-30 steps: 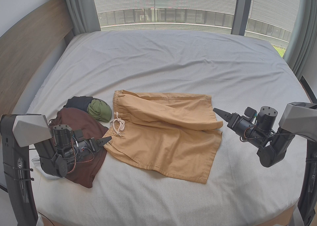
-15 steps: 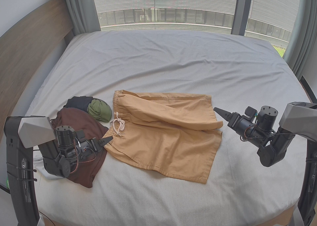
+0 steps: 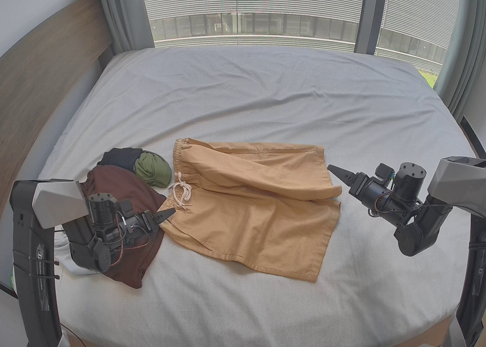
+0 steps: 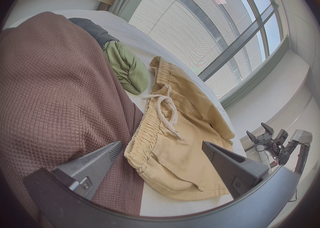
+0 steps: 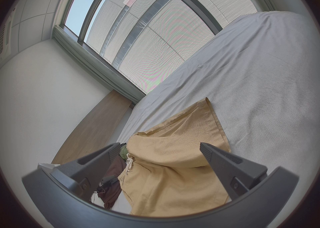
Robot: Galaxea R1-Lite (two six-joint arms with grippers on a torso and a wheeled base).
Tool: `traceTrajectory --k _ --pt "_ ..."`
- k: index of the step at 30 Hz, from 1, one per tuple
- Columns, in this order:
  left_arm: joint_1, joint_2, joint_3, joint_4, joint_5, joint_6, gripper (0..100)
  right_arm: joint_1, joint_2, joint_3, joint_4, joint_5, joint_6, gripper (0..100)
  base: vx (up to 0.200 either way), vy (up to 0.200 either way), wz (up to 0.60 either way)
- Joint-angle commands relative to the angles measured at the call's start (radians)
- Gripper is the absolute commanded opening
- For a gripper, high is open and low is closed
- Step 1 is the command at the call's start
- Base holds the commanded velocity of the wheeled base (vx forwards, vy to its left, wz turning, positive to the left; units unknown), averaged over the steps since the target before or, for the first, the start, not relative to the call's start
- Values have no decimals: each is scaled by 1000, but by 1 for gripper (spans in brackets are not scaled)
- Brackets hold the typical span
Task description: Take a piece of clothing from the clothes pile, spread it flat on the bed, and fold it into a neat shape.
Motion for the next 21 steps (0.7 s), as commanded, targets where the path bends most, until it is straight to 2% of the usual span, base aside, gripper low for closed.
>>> traceTrajectory --k 1,5,6,16,21 --pt "-2 20 -14 0 0 1 100 0 3 0 -1 1 0 100 0 0 0" --pt "1 31 -28 0 0 0 100 0 5 -1 -1 1 0 100 0 0 0" --pt "1 31 -28 0 0 0 0 0 5 -1 -1 1 0 100 0 0 0" --pt "4 37 -40 0 0 -2 0 8 26 9 -35 2 -1 100 0 0 0" --pt "3 35 -35 -1 0 -5 0 30 28 77 -4 7 -31 100 0 0 0"
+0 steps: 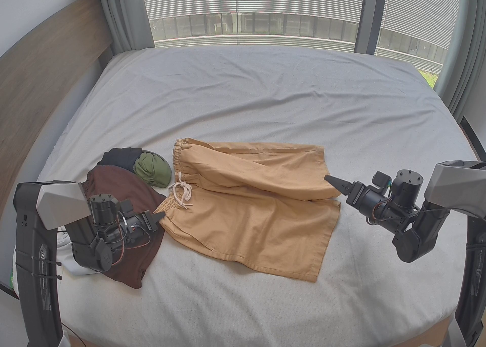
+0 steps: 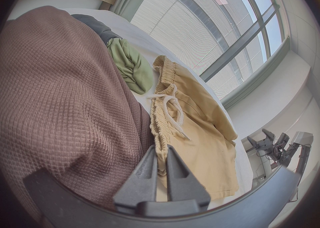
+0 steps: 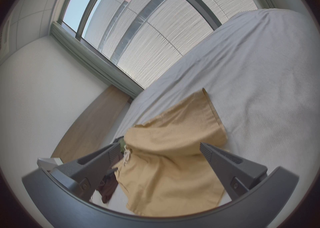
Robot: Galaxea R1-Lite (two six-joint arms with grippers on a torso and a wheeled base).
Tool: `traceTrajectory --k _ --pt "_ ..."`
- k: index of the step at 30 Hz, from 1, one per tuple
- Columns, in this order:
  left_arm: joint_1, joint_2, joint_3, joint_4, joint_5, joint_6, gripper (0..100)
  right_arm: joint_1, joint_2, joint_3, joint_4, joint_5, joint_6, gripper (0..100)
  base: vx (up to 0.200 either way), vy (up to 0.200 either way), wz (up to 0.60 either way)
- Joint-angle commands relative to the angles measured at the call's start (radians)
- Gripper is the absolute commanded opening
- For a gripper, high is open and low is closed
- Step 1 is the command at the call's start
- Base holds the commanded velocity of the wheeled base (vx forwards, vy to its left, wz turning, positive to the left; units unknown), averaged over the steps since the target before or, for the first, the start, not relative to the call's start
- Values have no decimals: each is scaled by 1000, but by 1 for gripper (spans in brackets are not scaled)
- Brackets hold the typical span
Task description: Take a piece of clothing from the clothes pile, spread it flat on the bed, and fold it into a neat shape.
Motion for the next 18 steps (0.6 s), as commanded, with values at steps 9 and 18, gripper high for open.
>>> traceTrajectory --k 9,18 --pt "-12 -2 17 -41 1 -2 0 116 13 167 235 4 -166 100 0 0 0" --pt "-12 1 16 -44 1 -2 0 119 -7 175 478 4 -169 100 0 0 0"
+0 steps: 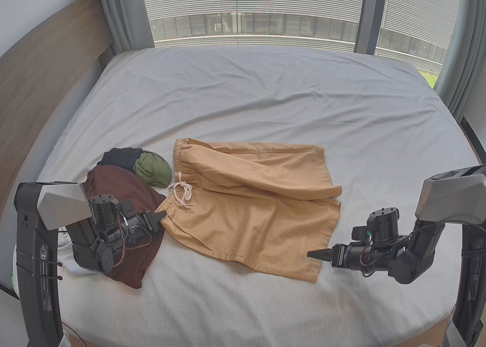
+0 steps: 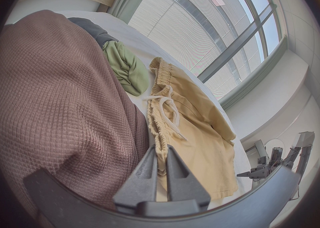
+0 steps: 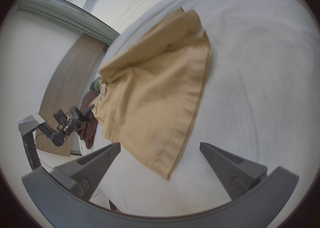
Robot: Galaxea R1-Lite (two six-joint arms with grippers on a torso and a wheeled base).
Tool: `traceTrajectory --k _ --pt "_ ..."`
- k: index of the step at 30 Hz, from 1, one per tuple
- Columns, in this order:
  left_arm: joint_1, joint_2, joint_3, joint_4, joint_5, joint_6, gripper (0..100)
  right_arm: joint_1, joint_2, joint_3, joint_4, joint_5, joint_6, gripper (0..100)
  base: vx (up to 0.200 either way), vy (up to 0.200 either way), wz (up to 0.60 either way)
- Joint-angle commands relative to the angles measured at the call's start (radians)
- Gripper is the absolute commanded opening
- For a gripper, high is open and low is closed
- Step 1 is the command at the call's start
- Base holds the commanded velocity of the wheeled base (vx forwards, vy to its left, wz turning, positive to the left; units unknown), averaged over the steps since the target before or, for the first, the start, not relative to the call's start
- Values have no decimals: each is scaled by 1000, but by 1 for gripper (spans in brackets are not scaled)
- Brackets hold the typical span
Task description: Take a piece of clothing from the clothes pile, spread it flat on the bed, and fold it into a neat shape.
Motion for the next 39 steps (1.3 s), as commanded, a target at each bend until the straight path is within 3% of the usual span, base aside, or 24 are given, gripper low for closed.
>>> traceTrajectory --k 1,18,23,39 --pt "0 1 -1 -1 0 0 0 15 -13 3 81 1 -1 100 0 0 0" --pt "1 1 -3 -1 0 1 0 59 30 -28 90 -8 24 100 0 0 0" --pt "1 1 -3 -3 0 1 0 99 44 -43 76 -66 81 100 0 0 0" --pt "3 3 -3 -15 0 1 0 115 63 -20 38 -66 81 100 0 0 0"
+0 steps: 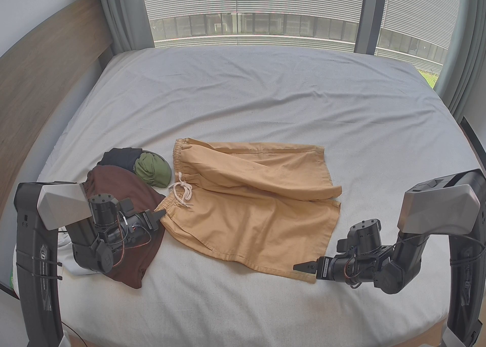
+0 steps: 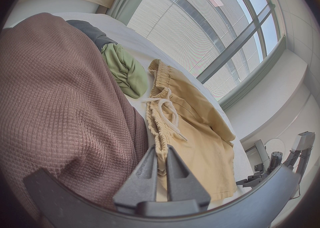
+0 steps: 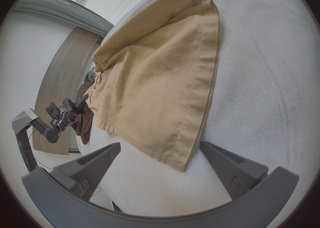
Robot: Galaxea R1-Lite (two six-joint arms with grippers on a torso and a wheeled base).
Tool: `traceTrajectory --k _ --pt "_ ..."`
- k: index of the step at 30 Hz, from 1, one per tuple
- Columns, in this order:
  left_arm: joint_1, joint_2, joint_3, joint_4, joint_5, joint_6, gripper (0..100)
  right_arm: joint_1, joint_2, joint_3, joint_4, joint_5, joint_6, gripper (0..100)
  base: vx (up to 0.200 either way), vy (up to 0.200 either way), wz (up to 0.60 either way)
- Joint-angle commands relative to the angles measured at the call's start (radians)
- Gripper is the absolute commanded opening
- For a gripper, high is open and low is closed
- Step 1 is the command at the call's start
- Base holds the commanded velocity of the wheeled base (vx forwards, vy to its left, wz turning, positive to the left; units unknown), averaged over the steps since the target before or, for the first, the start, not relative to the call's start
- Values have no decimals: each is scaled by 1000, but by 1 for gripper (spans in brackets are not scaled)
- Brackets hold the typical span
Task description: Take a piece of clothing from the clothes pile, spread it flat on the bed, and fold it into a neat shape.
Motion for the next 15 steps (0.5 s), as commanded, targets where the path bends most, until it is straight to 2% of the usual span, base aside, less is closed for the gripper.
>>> traceTrajectory --k 1,8,15 --pt "0 2 -1 -3 0 -1 0 9 -2 6 3 3 3 100 0 0 0" --pt "0 5 -1 -3 0 -1 0 31 -7 4 3 5 62 100 0 0 0" --pt "2 10 -3 -3 0 -1 0 32 -7 2 3 6 68 100 0 0 0"
